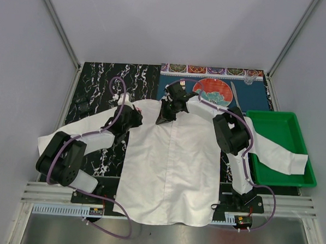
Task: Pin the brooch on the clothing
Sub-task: Pin the brooch to the clothes.
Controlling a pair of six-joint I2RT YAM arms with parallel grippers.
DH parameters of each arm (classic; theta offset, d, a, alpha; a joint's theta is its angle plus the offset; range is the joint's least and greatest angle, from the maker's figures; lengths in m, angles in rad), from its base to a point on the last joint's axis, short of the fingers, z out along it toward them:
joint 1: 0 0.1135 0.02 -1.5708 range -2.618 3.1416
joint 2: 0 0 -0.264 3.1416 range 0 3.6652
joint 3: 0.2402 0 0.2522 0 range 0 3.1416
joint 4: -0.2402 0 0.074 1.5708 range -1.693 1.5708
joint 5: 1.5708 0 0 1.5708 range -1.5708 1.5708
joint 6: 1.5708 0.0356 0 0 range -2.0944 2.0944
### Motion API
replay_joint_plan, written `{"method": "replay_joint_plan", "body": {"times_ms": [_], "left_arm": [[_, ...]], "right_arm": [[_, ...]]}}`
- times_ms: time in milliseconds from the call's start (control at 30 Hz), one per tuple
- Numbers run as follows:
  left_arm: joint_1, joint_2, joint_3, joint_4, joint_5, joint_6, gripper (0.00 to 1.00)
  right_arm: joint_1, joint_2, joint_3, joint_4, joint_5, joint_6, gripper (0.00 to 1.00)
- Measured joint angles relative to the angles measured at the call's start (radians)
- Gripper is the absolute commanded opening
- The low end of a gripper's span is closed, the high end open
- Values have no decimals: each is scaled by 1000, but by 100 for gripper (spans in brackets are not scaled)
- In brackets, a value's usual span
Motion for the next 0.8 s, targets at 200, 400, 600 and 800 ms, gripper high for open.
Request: {"method": "replay_joint_plan", "body": {"times_ms": [200, 400, 600, 800], "left_arm": [[-31, 4, -11, 35, 28, -21, 0], [-44, 20, -19, 49, 39, -35, 0], [-56, 40, -19, 55, 39, -49, 0], [-74, 50, -19, 67, 41, -64, 0]], "right_arm": [[-7, 0, -3, 4, -17, 8, 0], [-13, 0, -8, 12, -36, 21, 0], [-18, 0, -12, 19, -47, 36, 0], [-19, 0, -26, 31, -55, 44, 0]]}}
